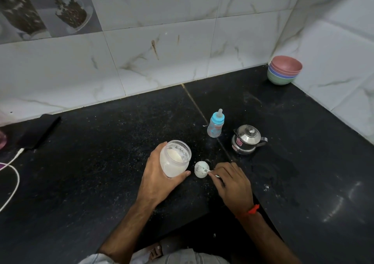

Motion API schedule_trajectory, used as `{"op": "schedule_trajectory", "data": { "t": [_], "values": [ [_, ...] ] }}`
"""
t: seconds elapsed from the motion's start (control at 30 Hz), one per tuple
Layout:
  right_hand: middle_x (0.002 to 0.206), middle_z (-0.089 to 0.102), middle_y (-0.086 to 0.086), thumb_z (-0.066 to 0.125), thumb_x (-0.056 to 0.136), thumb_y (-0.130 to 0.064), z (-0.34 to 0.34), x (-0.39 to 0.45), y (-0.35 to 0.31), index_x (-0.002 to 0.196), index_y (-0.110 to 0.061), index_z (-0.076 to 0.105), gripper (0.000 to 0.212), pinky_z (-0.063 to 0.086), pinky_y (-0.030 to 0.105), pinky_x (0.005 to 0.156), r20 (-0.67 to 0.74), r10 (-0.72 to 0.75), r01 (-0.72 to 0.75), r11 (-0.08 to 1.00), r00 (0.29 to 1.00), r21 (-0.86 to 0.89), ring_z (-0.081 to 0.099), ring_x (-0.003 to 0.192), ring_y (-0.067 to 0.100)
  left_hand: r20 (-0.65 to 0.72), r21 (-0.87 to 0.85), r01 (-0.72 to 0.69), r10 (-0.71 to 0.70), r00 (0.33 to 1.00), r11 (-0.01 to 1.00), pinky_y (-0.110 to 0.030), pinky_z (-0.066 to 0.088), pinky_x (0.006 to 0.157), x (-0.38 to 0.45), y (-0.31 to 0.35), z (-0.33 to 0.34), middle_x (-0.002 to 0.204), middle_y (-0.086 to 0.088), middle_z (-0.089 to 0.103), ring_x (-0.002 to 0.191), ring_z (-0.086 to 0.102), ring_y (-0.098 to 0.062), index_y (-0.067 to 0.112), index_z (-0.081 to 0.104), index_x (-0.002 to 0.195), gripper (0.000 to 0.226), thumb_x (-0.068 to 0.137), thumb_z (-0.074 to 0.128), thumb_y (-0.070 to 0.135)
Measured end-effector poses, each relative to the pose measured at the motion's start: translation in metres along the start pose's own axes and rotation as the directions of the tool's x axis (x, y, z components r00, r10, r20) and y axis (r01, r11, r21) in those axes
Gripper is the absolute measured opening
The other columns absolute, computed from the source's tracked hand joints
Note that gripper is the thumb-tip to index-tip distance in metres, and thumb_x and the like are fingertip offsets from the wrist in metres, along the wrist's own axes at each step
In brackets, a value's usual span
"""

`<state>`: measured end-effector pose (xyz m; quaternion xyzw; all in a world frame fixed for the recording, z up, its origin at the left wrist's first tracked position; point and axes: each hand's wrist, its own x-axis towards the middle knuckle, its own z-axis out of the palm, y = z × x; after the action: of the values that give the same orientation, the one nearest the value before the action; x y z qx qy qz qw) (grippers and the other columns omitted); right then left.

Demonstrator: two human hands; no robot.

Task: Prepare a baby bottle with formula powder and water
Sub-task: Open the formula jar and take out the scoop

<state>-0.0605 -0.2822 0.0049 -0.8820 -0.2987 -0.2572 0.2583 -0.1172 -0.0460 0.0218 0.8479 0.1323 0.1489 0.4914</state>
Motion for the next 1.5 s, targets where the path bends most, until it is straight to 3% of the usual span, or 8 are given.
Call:
{"op": "schedule_trajectory", "data": {
  "t": [0.37,0.53,0.63,0.77,1.1,1.3,1.4,1.5],
  "values": [
    [0.093,0.068,-0.005,0.084,0.088,-0.015,0.003,0.0,0.002,0.084,-0.015,0.074,0.011,0.053,0.026,0.071,0.103,0.229,-0.241,0.963,0.968,0.12,0.062,0.082,0.014,0.029,0.0,-0.024,0.024,0.999,1.0,-0.032,0.044,0.111,0.001,-0.001,0.003,0.147,0.024,0.048,0.137,0.047,-0.004,0.048,0.036,0.148,0.109,0.058,0.098,0.055],
    [0.079,0.072,-0.004,0.083,0.09,-0.019,0.006,0.02,0.008,0.081,-0.022,0.075,0.012,0.051,0.027,0.067,0.246,0.687,-0.703,0.528,0.683,0.477,0.061,0.068,0.012,0.04,-0.002,-0.035,0.035,0.999,0.999,-0.026,0.042,0.108,0.004,0.0,0.003,0.145,0.029,0.047,0.137,0.046,0.0,0.06,0.032,0.143,0.107,0.056,0.095,0.061],
    [0.073,0.073,-0.006,0.082,0.09,-0.019,-0.001,0.034,0.009,0.081,-0.018,0.077,0.011,0.053,0.024,0.058,0.372,0.775,-0.742,0.18,0.511,0.645,0.061,0.066,0.007,0.04,0.001,-0.041,0.041,0.998,0.999,-0.022,0.041,0.106,0.006,-0.001,0.004,0.144,0.033,0.046,0.136,0.046,0.003,0.066,0.03,0.14,0.106,0.056,0.096,0.06],
    [0.067,0.068,-0.005,0.082,0.087,-0.019,-0.018,0.057,-0.003,0.078,-0.023,0.082,0.01,0.054,0.021,0.056,0.456,0.708,-0.677,0.044,0.54,0.734,0.056,0.057,0.004,0.058,0.008,-0.04,0.039,0.998,0.999,-0.025,0.041,0.109,0.009,-0.004,0.006,0.146,0.034,0.044,0.137,0.045,0.002,0.06,0.031,0.144,0.109,0.056,0.096,0.061],
    [0.081,0.079,-0.001,0.082,0.09,-0.016,-0.021,0.092,-0.035,0.087,-0.016,0.078,0.005,0.058,0.032,0.073,0.489,0.546,-0.703,0.298,0.68,0.646,0.069,0.078,0.011,0.084,0.009,-0.052,0.051,0.995,0.999,-0.033,0.045,0.112,0.018,-0.002,0.011,0.149,0.035,0.041,0.141,0.044,-0.005,0.046,0.033,0.15,0.113,0.056,0.091,0.067],
    [0.091,0.07,-0.003,0.082,0.091,-0.012,-0.014,0.075,-0.033,0.092,-0.01,0.077,0.005,0.053,0.024,0.079,-0.062,0.126,-0.083,0.883,0.99,0.463,0.065,0.086,0.014,0.062,0.002,-0.068,0.068,0.996,0.998,-0.02,0.04,0.107,0.02,-0.006,0.01,0.145,0.042,0.04,0.14,0.045,-0.005,0.045,0.035,0.15,0.111,0.056,0.094,0.062],
    [0.09,0.071,0.0,0.085,0.088,-0.01,-0.005,0.061,-0.03,0.089,-0.008,0.079,0.007,0.056,0.034,0.077,-0.028,0.085,-0.067,0.914,0.996,0.4,0.066,0.086,0.018,0.053,0.004,-0.083,0.082,0.995,0.997,-0.017,0.039,0.104,0.022,-0.005,0.009,0.143,0.042,0.04,0.138,0.046,-0.005,0.045,0.035,0.15,0.11,0.057,0.093,0.06],
    [0.091,0.071,-0.008,0.082,0.09,-0.023,-0.005,0.053,-0.029,0.09,-0.014,0.079,0.009,0.053,0.022,0.076,-0.011,0.228,-0.19,0.839,0.974,0.509,0.068,0.084,0.011,0.05,0.018,-0.09,0.089,0.995,0.996,-0.027,0.043,0.108,0.024,-0.003,0.007,0.146,0.037,0.04,0.139,0.046,-0.007,0.046,0.033,0.15,0.111,0.058,0.094,0.058]
  ]
}}
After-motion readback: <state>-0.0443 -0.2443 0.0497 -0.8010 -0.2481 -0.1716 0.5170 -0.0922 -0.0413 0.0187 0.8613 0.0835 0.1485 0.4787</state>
